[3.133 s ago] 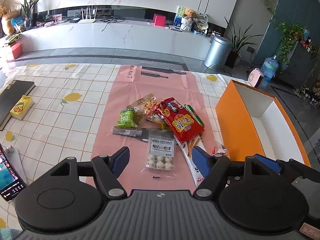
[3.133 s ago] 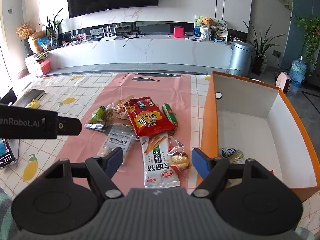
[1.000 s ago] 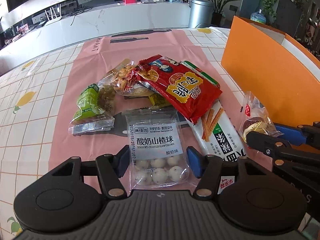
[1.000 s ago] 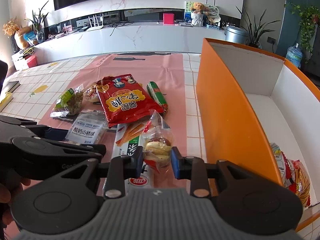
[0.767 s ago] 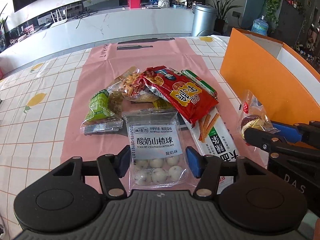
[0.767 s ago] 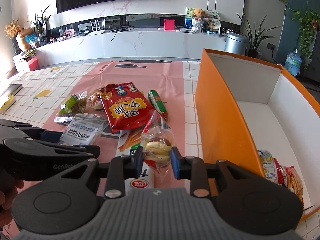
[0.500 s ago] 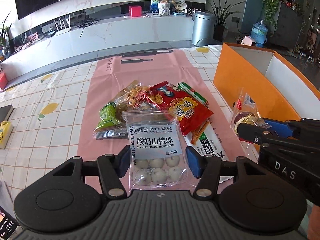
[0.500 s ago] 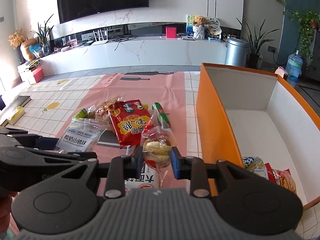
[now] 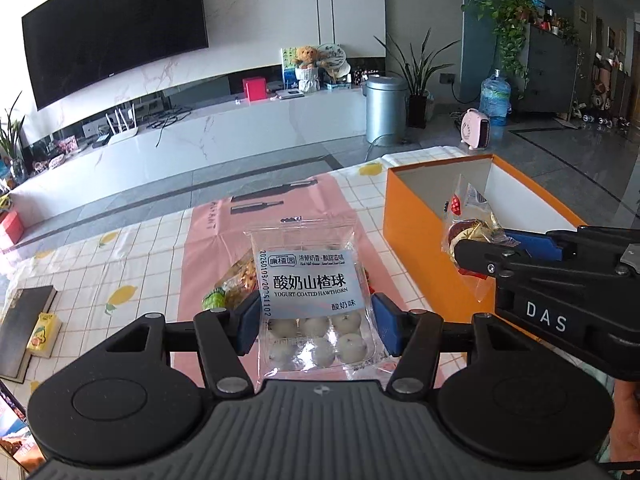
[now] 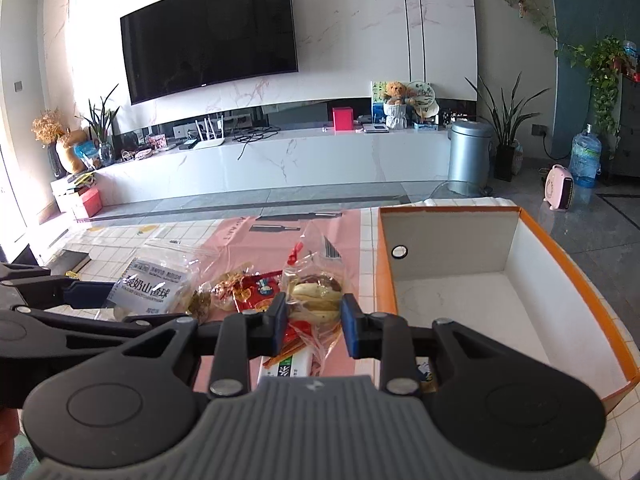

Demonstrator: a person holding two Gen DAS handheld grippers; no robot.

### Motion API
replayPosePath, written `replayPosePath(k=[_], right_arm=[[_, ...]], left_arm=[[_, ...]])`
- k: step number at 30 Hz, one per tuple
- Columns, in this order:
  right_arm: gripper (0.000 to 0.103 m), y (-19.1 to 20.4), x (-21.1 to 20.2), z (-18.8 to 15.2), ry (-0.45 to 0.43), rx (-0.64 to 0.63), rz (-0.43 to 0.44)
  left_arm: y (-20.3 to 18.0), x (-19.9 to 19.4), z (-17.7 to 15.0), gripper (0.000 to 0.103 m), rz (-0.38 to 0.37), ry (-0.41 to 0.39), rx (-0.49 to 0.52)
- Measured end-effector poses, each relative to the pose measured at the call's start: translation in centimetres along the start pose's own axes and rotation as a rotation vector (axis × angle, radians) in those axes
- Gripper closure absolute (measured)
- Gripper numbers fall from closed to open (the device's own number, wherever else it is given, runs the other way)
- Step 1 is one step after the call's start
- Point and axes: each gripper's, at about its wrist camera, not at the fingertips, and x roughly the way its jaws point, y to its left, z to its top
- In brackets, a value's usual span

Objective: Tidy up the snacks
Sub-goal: 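Carry both packs over the orange box and lower them inside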

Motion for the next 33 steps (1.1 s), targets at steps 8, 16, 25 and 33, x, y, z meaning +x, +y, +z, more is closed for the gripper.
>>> replayPosePath(k=[8,16,25,33], right_arm=[[0.078,-3.9,-2.5,1.8,-0.033,-0.039,-0.053],[0.078,-10.1,-1.3,3.6,0.058,-0.055,-0.105],[0.078,-16.5,3.8,3.8,0.252,-0.053,-0.096],[0.078,-17.2,8.6,2.1,0.383,-0.174,-0.081]], left_arm=[[-3.8,0.0,2.8,0.037,-0.059,-0.053,0.083],[-9.0,3.7,5.5,0.037,-0.156,-0.049,0.209],[-13.6,10.7,6.9,0.037,-0.291,0.078,0.306],[-14.6,15.9,6.0,0.036,-0.295,0.196,0.427]])
